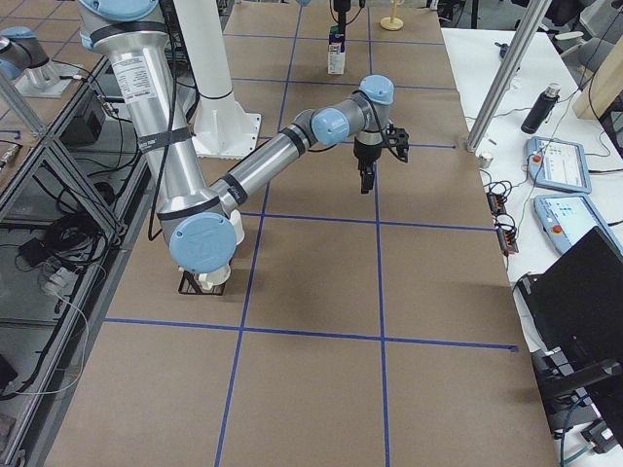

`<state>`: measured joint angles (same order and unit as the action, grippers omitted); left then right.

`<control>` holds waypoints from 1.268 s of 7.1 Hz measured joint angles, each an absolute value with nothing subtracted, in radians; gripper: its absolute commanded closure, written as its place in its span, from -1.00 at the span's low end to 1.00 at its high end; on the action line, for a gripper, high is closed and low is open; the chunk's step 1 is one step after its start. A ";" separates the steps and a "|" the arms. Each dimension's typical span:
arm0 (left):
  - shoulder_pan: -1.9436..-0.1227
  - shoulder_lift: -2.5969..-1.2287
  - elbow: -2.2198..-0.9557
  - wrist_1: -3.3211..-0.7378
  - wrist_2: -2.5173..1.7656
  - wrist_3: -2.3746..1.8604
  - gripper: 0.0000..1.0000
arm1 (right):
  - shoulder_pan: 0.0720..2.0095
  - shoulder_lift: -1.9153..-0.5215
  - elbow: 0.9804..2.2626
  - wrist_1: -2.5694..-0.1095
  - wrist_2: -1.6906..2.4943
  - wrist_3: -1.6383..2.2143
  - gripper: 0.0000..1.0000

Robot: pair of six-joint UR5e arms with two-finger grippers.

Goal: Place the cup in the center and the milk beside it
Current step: 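Grasp the Pascual milk carton with the left gripper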

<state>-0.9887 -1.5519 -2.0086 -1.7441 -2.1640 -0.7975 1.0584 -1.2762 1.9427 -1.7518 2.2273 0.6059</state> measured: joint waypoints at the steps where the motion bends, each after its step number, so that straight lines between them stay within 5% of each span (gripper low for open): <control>1: -0.979 -1.540 -2.009 -1.755 -2.163 -0.797 -0.96 | 1.058 -1.278 1.945 -1.752 2.227 0.606 -1.00; 3: -0.971 -1.519 -2.009 -1.775 -2.163 -0.797 -0.78 | 1.058 -1.279 1.948 -1.753 2.227 0.606 -1.00; 7: -0.970 -1.513 -2.012 -1.778 -2.162 -0.800 0.29 | 1.062 -1.281 1.950 -1.753 2.228 0.606 -1.00; 9: -0.972 -1.529 -2.016 -1.772 -2.164 -0.806 0.30 | 1.089 -1.309 1.961 -1.755 2.231 0.605 -1.00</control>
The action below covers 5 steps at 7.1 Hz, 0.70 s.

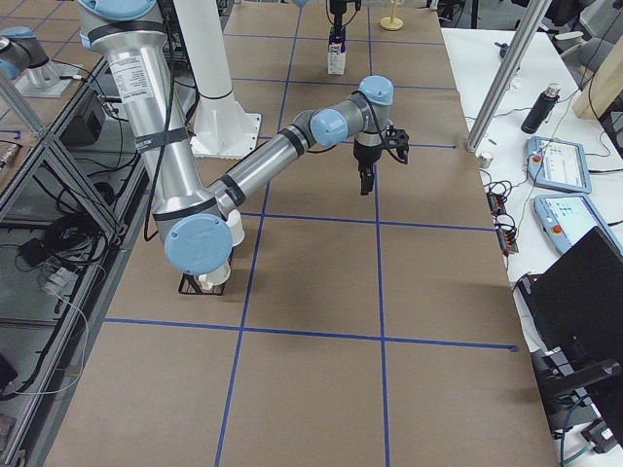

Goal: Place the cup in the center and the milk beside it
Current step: 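Carry the milk carton with the left gripper beside the mug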

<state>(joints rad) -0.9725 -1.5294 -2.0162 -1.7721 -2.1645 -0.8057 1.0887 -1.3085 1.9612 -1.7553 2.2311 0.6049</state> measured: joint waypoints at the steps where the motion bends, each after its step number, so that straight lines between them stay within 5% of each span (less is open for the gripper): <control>1: -0.975 -1.564 -2.020 -1.747 -2.166 -0.811 0.30 | 1.114 -1.354 1.986 -1.756 2.237 0.604 -1.00; 5: -0.968 -2.053 -1.873 -1.409 -2.164 -0.889 0.30 | 1.224 -1.536 2.058 -1.755 2.249 0.485 -1.00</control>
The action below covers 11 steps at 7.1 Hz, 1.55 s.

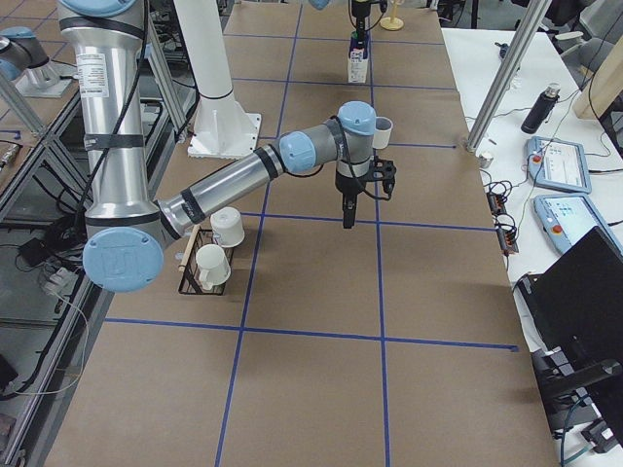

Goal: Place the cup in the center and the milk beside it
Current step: 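Carry the milk carton with the left gripper beside the mug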

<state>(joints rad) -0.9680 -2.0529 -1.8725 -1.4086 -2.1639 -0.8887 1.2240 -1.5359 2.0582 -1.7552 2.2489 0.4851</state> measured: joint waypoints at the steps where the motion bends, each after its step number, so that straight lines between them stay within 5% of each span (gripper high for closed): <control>1: -0.955 -2.209 -1.756 -1.376 -2.163 -0.931 0.30 | 1.231 -1.547 2.059 -1.755 2.249 0.469 -1.00; 3: -0.929 -2.465 -1.488 -1.383 -2.161 -0.954 0.30 | 1.234 -1.554 2.060 -1.754 2.249 0.461 -1.00; 5: -0.906 -2.566 -1.296 -1.499 -2.160 -0.950 0.29 | 1.235 -1.555 2.063 -1.753 2.249 0.460 -1.00; 8: -0.884 -2.593 -1.222 -1.553 -2.154 -0.940 0.24 | 1.235 -1.555 2.063 -1.753 2.249 0.460 -1.00; 10: -0.867 -2.606 -1.203 -1.558 -2.127 -0.937 -0.96 | 1.235 -1.555 2.061 -1.753 2.249 0.460 -1.00; 11: -0.864 -2.607 -1.195 -1.567 -2.120 -0.936 -0.96 | 1.235 -1.555 2.060 -1.753 2.249 0.460 -1.00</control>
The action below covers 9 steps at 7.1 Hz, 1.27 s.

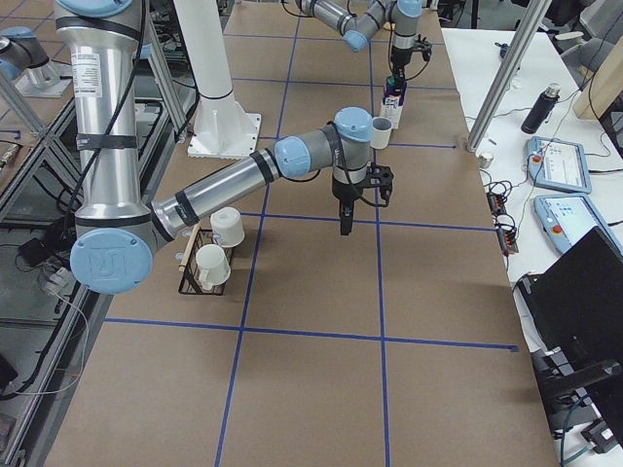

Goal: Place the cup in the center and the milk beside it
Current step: 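Carry the milk carton with the left gripper beside the mug, then open the left gripper and lift it away from the carton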

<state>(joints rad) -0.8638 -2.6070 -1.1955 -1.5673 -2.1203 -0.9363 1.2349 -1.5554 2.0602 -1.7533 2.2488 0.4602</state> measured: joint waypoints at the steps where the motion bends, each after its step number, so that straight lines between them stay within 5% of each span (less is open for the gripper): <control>1: -0.863 -2.608 -1.188 -1.580 -2.118 -0.936 -0.96 | 1.235 -1.555 2.059 -1.753 2.249 0.460 -1.00; 5: -0.923 -2.556 -1.291 -1.576 -2.134 -0.926 -0.96 | 1.236 -1.549 2.063 -1.754 2.257 0.467 -1.00; 9: -1.148 -2.165 -1.719 -1.354 -2.220 -0.492 -0.96 | 1.254 -1.539 2.041 -1.748 2.256 0.457 -1.00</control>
<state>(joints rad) -1.1478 -2.1650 -1.7188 -1.3535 -2.2201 -0.4918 1.2542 -1.5388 2.0414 -1.7483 2.2564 0.4573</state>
